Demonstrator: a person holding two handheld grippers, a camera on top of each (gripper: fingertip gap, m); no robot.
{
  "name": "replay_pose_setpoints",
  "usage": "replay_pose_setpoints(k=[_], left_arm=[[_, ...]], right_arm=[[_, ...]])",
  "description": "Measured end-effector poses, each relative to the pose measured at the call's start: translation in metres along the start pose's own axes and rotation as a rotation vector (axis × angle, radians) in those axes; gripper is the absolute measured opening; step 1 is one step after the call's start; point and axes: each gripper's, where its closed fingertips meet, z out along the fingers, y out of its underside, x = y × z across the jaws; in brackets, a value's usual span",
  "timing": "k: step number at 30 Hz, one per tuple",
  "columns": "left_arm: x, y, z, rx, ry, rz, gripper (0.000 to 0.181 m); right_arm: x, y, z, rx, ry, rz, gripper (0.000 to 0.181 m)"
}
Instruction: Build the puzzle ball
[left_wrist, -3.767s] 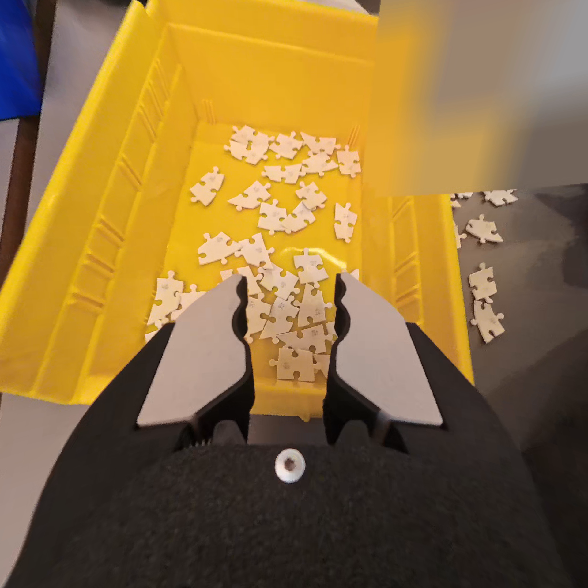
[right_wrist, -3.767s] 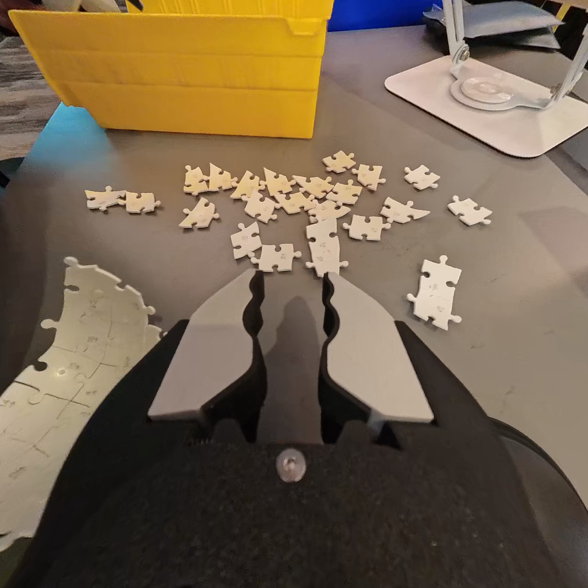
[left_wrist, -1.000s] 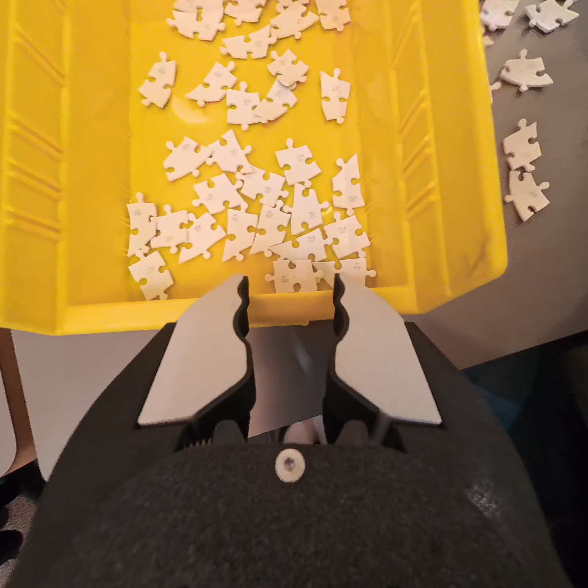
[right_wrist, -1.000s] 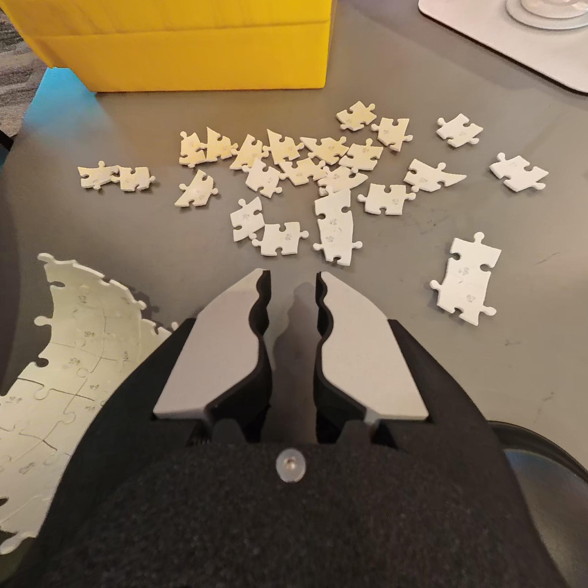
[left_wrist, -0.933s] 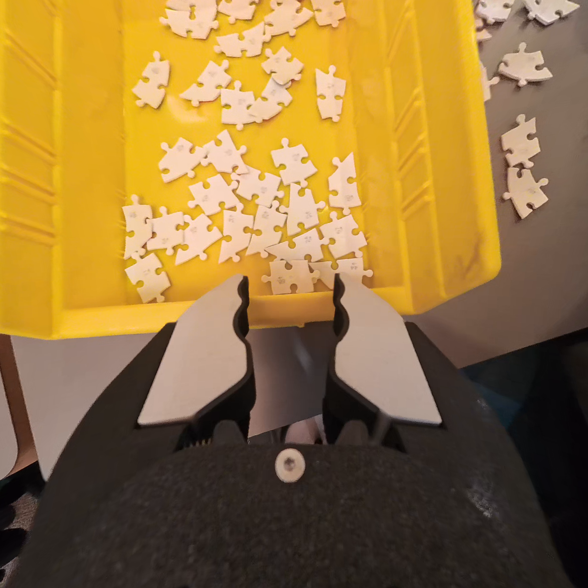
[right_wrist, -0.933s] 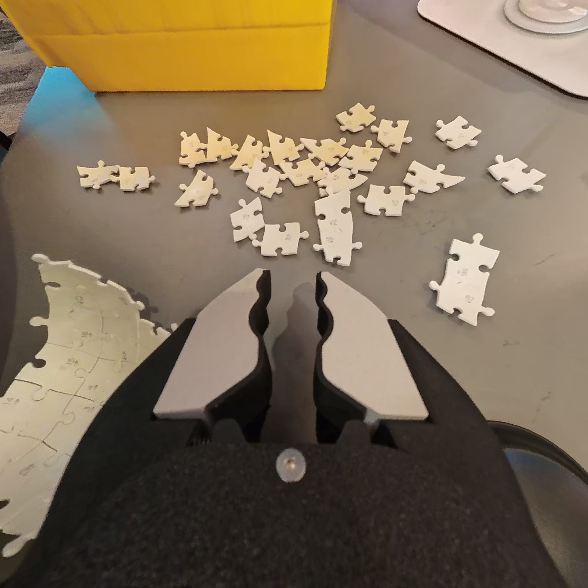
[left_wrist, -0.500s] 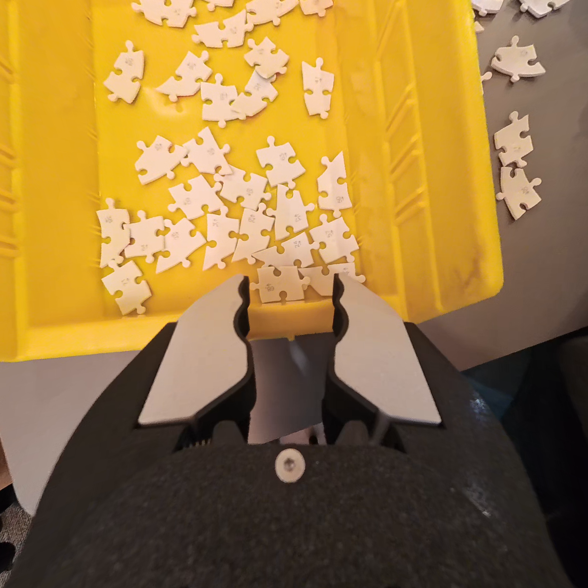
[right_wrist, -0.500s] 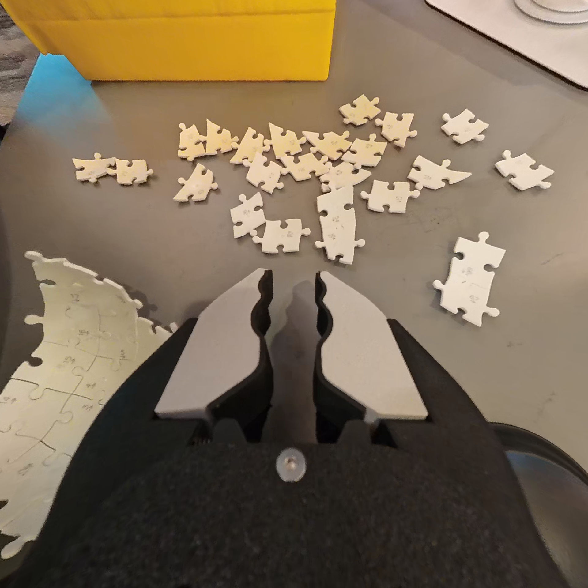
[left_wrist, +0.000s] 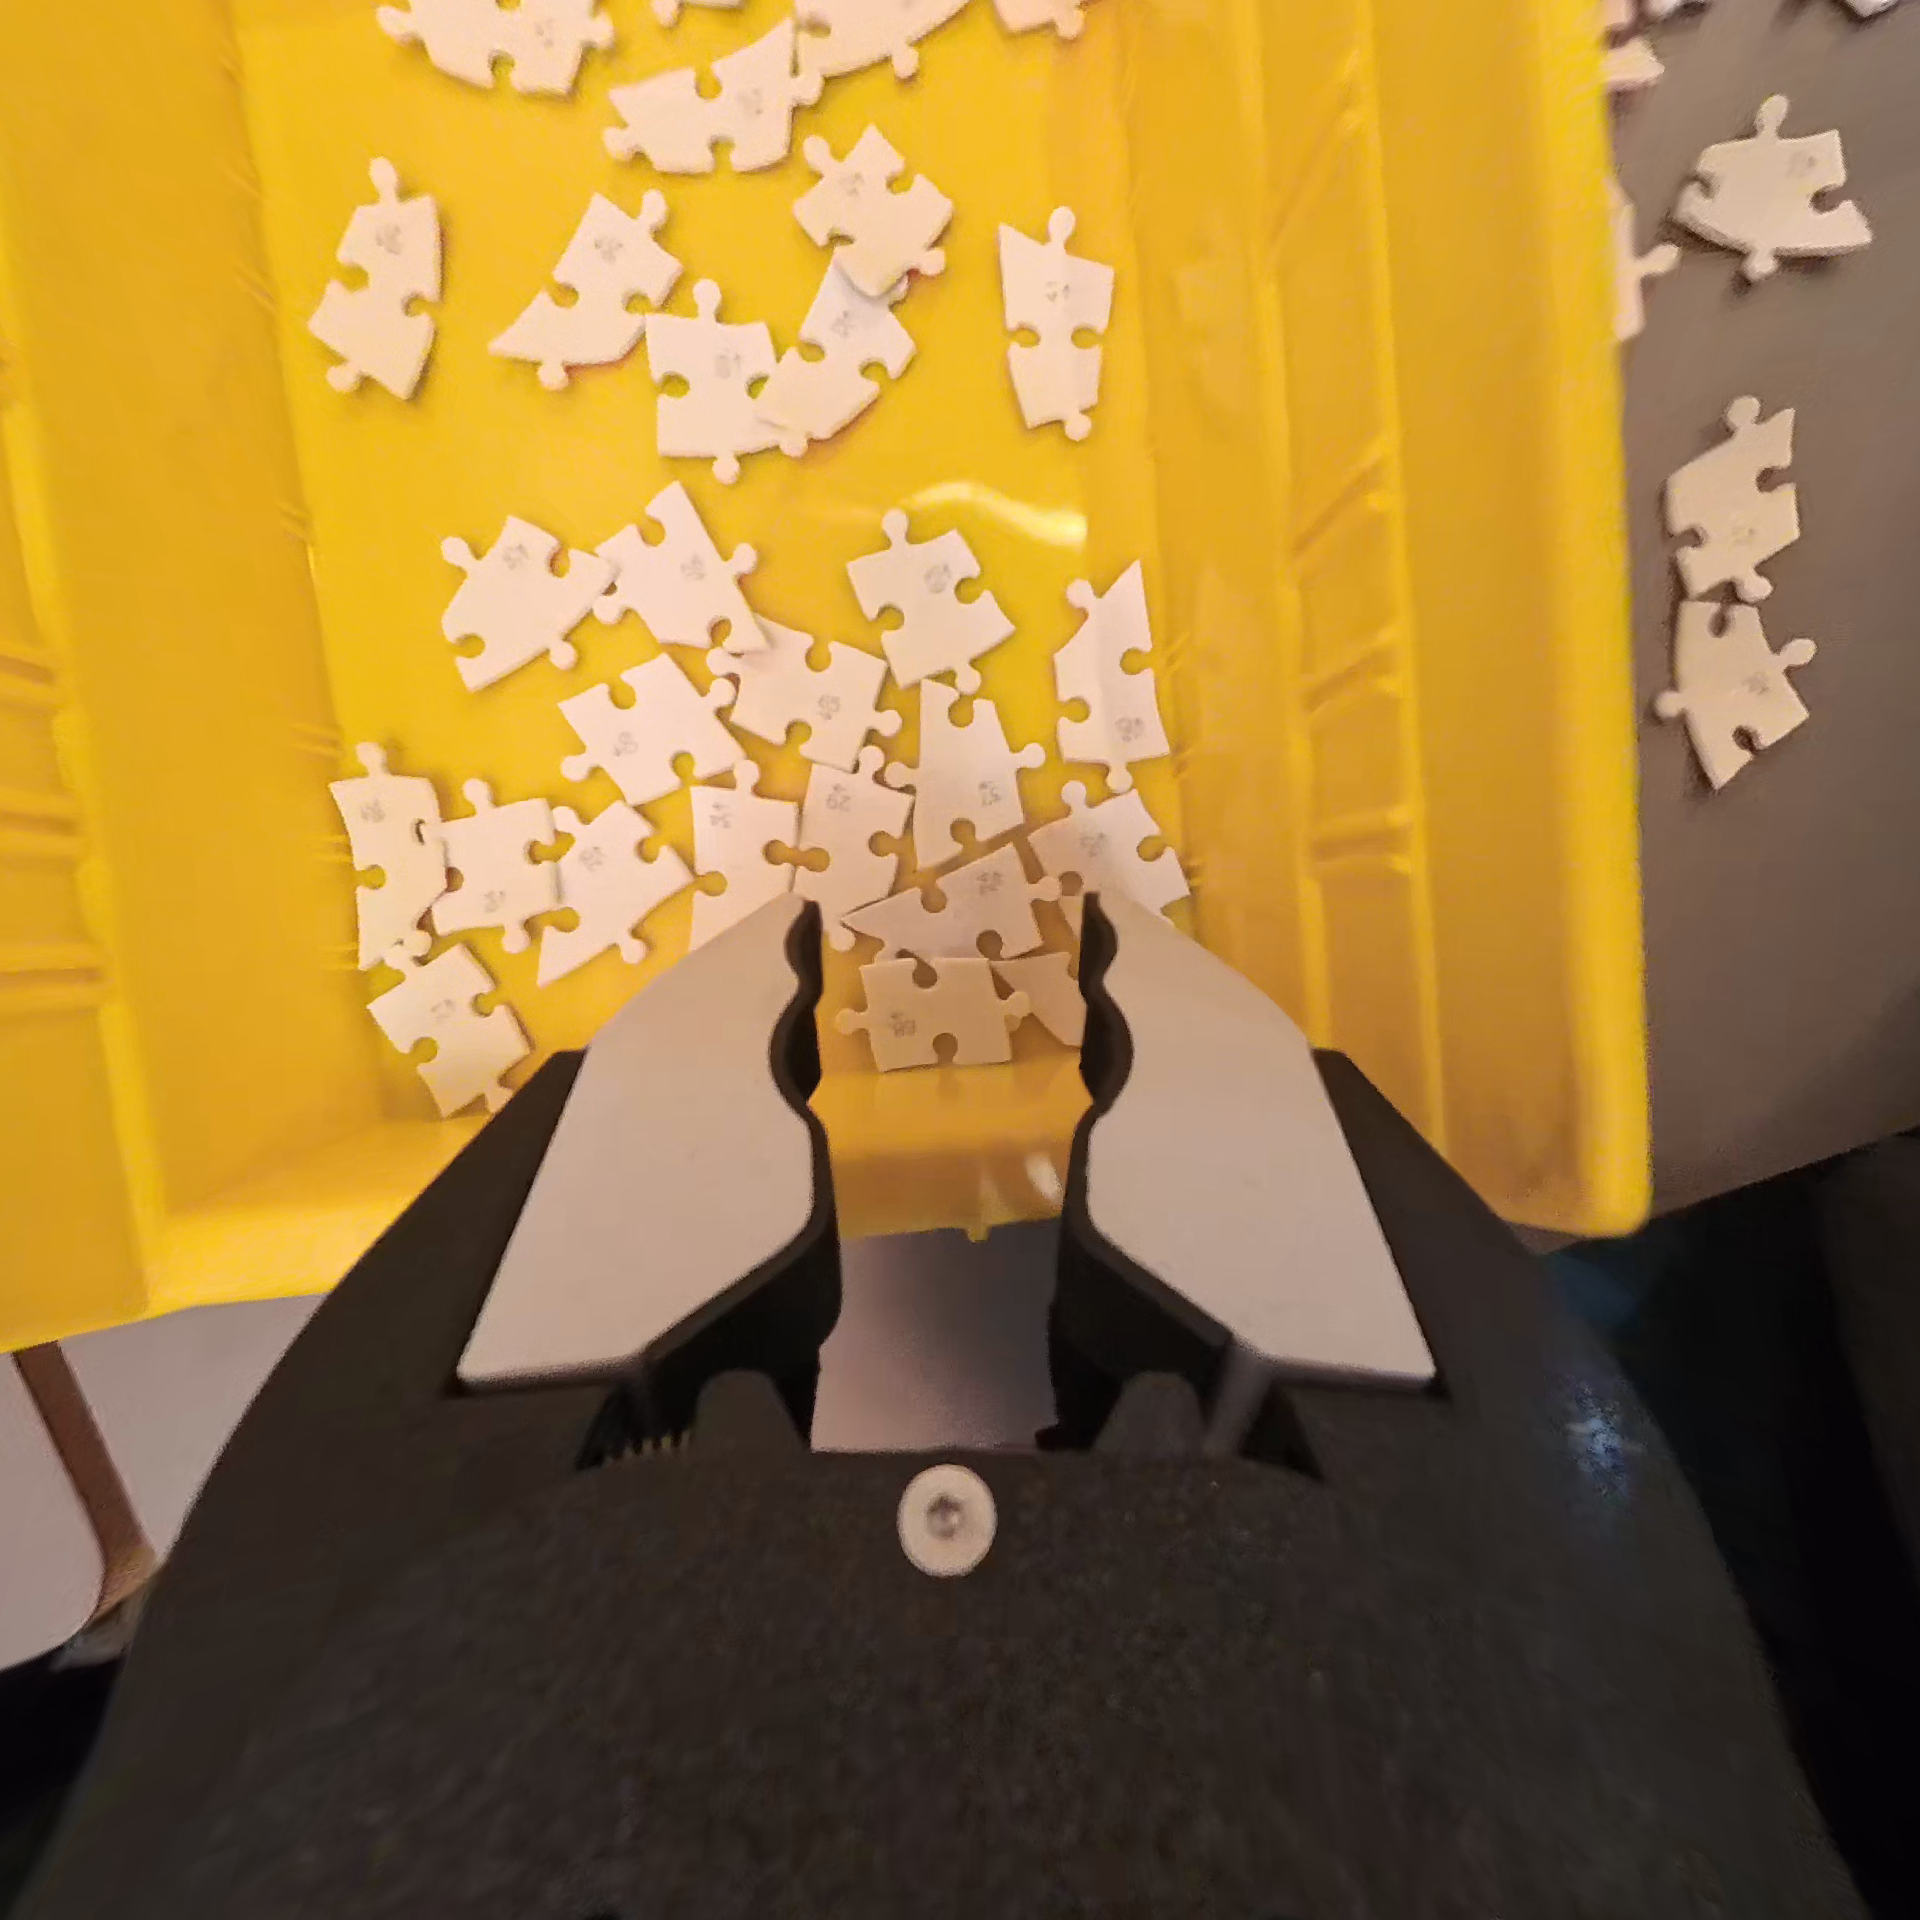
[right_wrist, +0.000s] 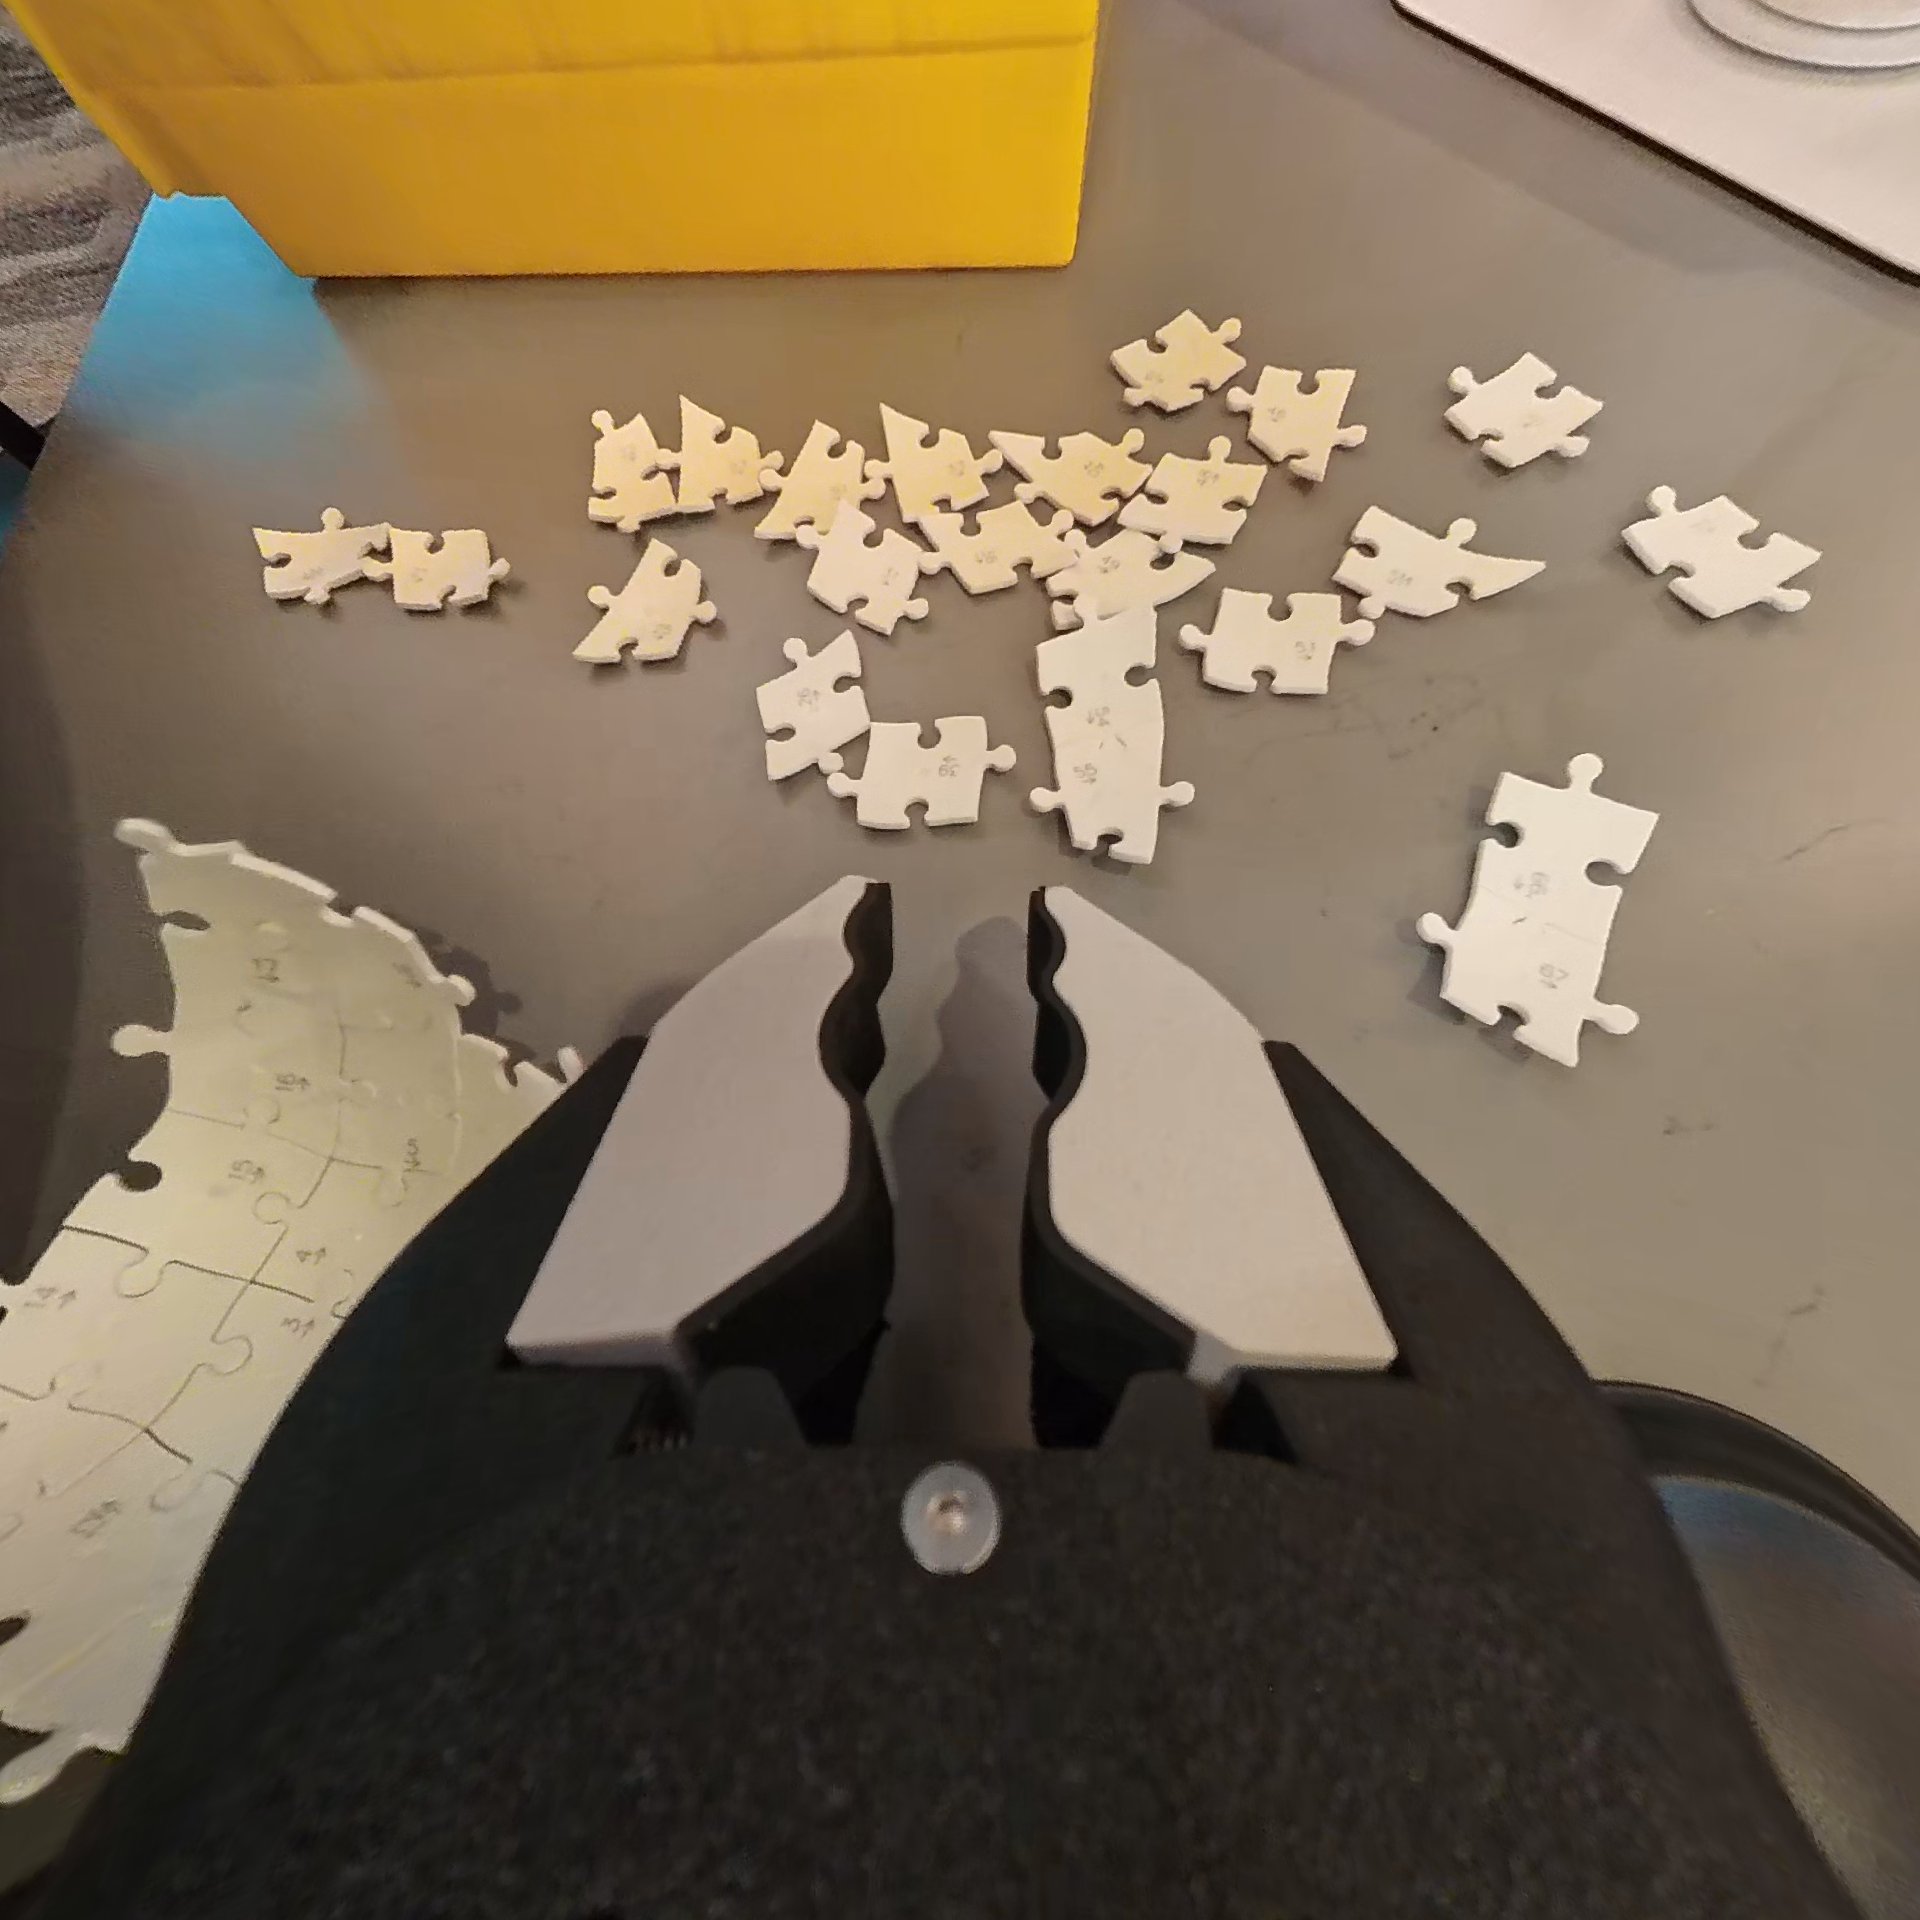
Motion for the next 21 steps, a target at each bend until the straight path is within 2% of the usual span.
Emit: replay_pose_setpoints(k=[7,11,19,21], left_arm=[[-0.010,0.001,0.011,-0.279,0.014,-0.051,0.053],[-0.003,0.011,0.014,-0.441,0.058,-0.214,0.052],[0.001,0.022,0.022,-0.656,-0.018,-0.242,0.063],[0.002,0.022,0.025,-0.682,-0.030,-0.239,0.060]], right_arm=[[0.000,-0.003,-0.003,0.024,0.002,0.000,0.025],[0.000,-0.003,-0.004,0.033,-0.009,0.006,0.025],[0.001,-0.012,-0.013,0.117,-0.042,0.047,0.026],[0.002,-0.013,-0.015,0.134,-0.049,0.061,0.027]])
